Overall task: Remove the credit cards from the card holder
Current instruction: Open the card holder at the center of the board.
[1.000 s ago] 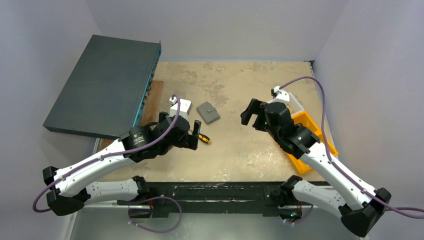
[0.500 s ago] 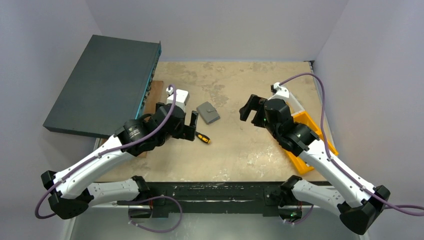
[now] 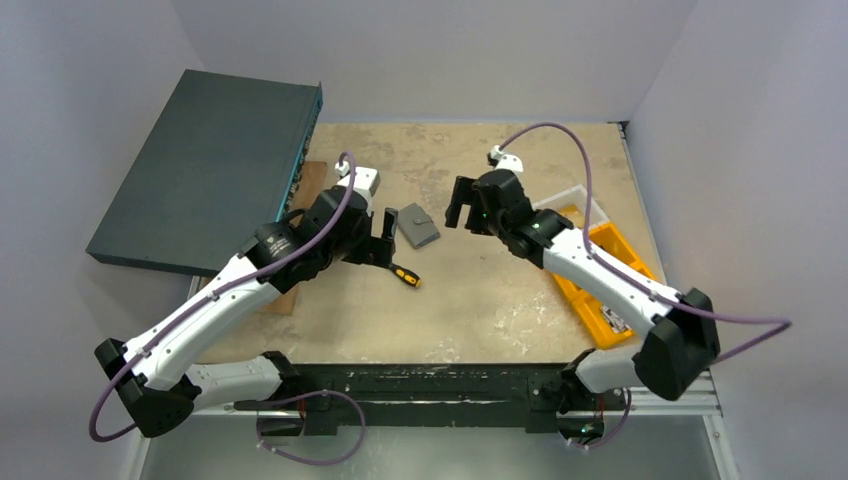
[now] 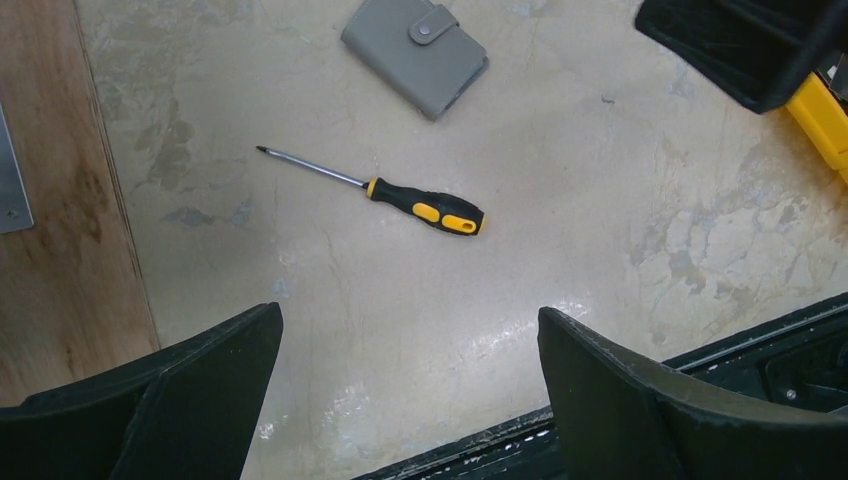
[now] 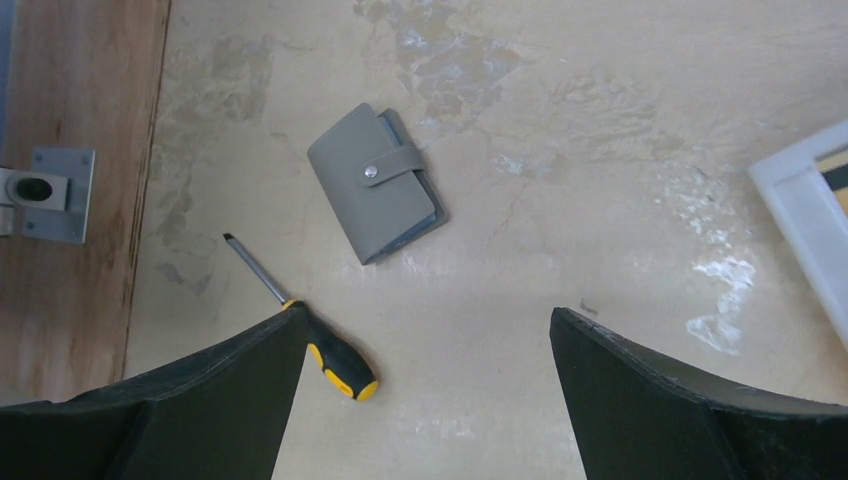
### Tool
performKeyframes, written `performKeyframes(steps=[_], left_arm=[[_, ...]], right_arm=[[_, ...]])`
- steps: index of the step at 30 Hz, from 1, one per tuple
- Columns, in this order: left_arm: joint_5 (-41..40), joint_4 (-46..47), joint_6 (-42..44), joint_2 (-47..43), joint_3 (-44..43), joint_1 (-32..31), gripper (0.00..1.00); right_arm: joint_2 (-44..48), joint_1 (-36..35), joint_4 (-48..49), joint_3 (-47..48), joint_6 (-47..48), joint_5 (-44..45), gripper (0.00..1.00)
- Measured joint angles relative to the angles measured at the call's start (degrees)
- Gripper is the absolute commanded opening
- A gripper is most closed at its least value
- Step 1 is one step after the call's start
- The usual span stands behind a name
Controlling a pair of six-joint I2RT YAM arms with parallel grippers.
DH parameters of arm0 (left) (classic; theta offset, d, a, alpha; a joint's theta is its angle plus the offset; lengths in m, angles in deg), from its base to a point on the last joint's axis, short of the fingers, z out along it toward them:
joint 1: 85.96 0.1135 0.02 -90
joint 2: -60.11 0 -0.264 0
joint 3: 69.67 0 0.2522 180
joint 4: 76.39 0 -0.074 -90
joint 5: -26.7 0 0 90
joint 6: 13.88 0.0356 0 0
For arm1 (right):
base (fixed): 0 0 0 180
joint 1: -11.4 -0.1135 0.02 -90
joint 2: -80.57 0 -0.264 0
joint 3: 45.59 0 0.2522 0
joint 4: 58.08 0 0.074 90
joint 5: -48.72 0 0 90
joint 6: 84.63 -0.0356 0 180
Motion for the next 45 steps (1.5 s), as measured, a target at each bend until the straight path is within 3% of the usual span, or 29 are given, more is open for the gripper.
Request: performKeyframes(steps=[7,21,30,43,45], left_arm=[[3.15,0.17,0.0,0.24,-0.09,2.54,1.0],[4.61,-1.66,-0.04,-1.18,-1.14,5.22,1.0],[5.03,-2.03,-0.09,-2.03,-1.14,5.86,1.0],[5.81,-2.1,-0.09,-2.03,-1.14,6.43,1.0],[5.92,-2.1,-0.11,-2.03,-1.14,6.49,1.0]], right_arm=[[-15.19,0.0,5.11,6.82,2.8,-4.35,0.68],[-41.53,-0.02,6.19,25.38,8.5,-7.19,0.46],[-49.81,-1.64,2.62,34.07,10.58,-4.61,0.37],[-52.89,-3.74,0.0,36.85,12.11,1.16,0.22],[-52.89,-3.8,0.02,36.85,12.02,1.31,0.26]])
